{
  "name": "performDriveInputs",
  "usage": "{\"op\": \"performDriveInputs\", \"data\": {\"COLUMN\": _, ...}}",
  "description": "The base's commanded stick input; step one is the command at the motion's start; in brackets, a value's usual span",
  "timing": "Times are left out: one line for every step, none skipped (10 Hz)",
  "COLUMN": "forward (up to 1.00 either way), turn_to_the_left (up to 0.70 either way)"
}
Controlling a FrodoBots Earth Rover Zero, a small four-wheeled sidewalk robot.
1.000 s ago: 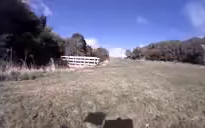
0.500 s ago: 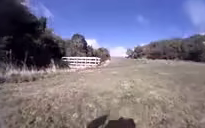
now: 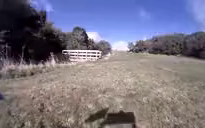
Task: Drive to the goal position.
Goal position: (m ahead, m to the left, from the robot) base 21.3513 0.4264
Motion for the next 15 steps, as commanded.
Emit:
{"op": "performDriveInputs", "data": {"forward": 0.7, "turn_to_the_left": -0.35}}
{"op": "performDriveInputs", "data": {"forward": 0.42, "turn_to_the_left": -0.35}}
{"op": "performDriveInputs", "data": {"forward": 0.1, "turn_to_the_left": -0.36}}
{"op": "performDriveInputs", "data": {"forward": 0.0, "turn_to_the_left": 0.0}}
{"op": "performDriveInputs", "data": {"forward": 0.0, "turn_to_the_left": 0.0}}
{"op": "performDriveInputs", "data": {"forward": 0.0, "turn_to_the_left": 0.0}}
{"op": "performDriveInputs", "data": {"forward": 0.0, "turn_to_the_left": 0.0}}
{"op": "performDriveInputs", "data": {"forward": 0.03, "turn_to_the_left": 0.0}}
{"op": "performDriveInputs", "data": {"forward": 0.33, "turn_to_the_left": 0.0}}
{"op": "performDriveInputs", "data": {"forward": 0.63, "turn_to_the_left": 0.0}}
{"op": "performDriveInputs", "data": {"forward": 0.46, "turn_to_the_left": 0.0}}
{"op": "performDriveInputs", "data": {"forward": 0.16, "turn_to_the_left": 0.0}}
{"op": "performDriveInputs", "data": {"forward": 0.0, "turn_to_the_left": 0.0}}
{"op": "performDriveInputs", "data": {"forward": 0.0, "turn_to_the_left": 0.0}}
{"op": "performDriveInputs", "data": {"forward": 0.0, "turn_to_the_left": 0.0}}
